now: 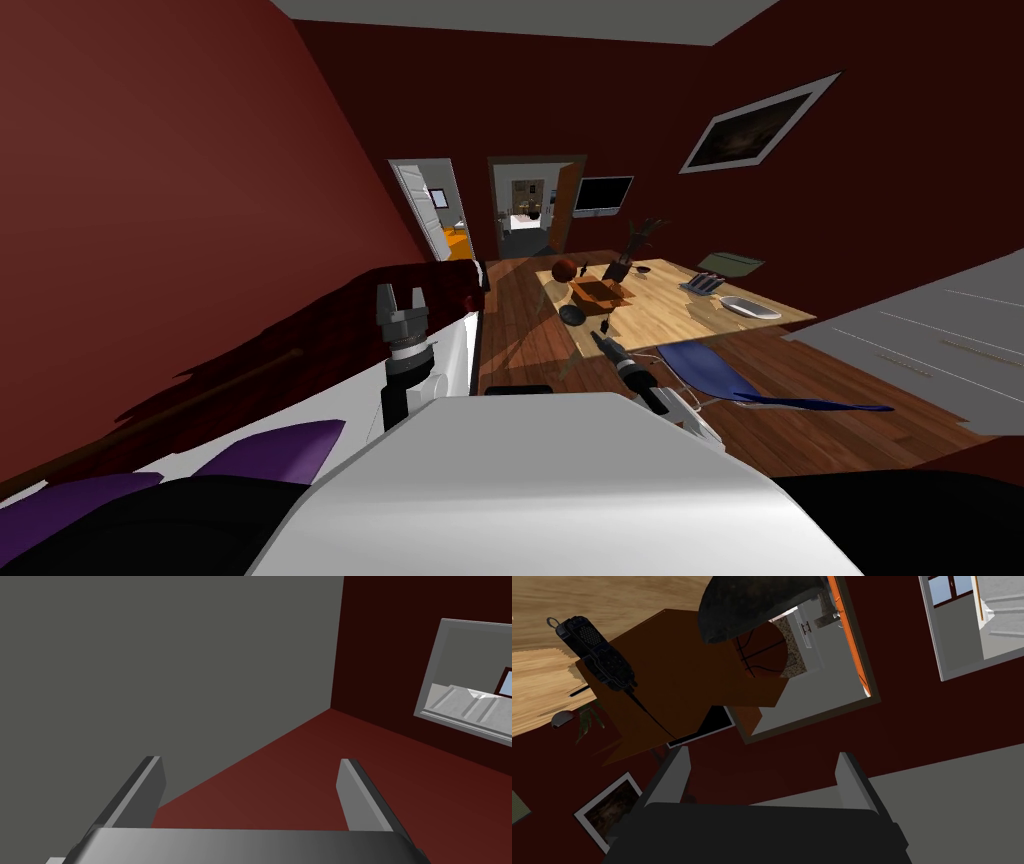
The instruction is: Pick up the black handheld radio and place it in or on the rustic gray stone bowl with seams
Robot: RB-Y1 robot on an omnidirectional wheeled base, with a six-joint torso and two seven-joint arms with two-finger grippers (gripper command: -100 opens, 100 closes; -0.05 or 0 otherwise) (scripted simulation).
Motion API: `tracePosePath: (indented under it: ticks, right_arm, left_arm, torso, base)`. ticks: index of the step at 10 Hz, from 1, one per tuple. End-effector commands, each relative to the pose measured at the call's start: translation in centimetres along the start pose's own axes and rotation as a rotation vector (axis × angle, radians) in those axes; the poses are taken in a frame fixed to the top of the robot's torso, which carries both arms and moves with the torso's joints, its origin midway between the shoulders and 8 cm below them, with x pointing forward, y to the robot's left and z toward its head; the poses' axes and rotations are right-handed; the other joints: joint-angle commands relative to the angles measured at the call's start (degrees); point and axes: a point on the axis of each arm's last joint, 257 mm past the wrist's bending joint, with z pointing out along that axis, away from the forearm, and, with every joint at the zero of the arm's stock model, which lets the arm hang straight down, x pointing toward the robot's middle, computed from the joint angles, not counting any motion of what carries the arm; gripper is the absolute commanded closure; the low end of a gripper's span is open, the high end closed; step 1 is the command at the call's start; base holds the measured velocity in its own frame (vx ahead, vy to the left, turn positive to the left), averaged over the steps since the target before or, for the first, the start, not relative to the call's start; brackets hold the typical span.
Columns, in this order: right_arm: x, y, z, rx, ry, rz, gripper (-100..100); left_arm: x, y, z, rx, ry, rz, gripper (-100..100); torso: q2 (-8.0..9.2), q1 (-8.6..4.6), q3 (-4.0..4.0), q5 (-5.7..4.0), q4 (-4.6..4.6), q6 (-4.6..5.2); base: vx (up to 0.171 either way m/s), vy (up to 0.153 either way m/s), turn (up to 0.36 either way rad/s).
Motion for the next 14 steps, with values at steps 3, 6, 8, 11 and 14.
tracePosePath:
  ticks: [3, 6, 8, 11, 14]
  right_arm:
    - [0.0, 0.0, 0.0, 0.0, 0.0, 0.0, -100]
    - [0.0, -1.3, -0.7, 0.016, 0.028, -0.045, -100]
    - [0.4, -2.6, -1.6, 0.035, 0.06, -0.087, -100]
    - [1.2, -6.0, -4.2, 0.08, 0.147, -0.195, -100]
    - [1.8, -8.5, -6.4, 0.112, 0.217, -0.276, -100]
  left_arm:
    - [0.0, 0.0, 0.0, 0.0, 0.0, 0.0, 0]
    - [0.0, 0.0, 0.0, 0.0, 0.0, 0.0, 0]
    - [0.0, 0.0, 0.0, 0.0, 0.0, 0.0, 0]
    - [0.0, 0.0, 0.0, 0.0, 0.0, 0.0, 0]
    - [0.0, 0.0, 0.0, 0.0, 0.0, 0.0, 0]
  torso:
    - [-0.02, 0.06, -0.01, 0.01, 0.0, -0.02]
    - [-0.01, 0.03, -0.01, 0.0, 0.0, -0.01]
    - [-0.26, -0.04, -0.15, -0.01, -0.05, -0.01]
    - [-0.48, -0.05, -0.27, -0.01, -0.1, -0.03]
    - [-0.5, -0.03, -0.28, -0.01, -0.1, -0.03]
  base:
    - [0.0, -0.001, -0.002]
    - [0.014, -0.009, -0.008]
    - [0.086, -0.023, 0.026]
    - [0.126, -0.02, 0.061]
    - [0.121, -0.022, 0.056]
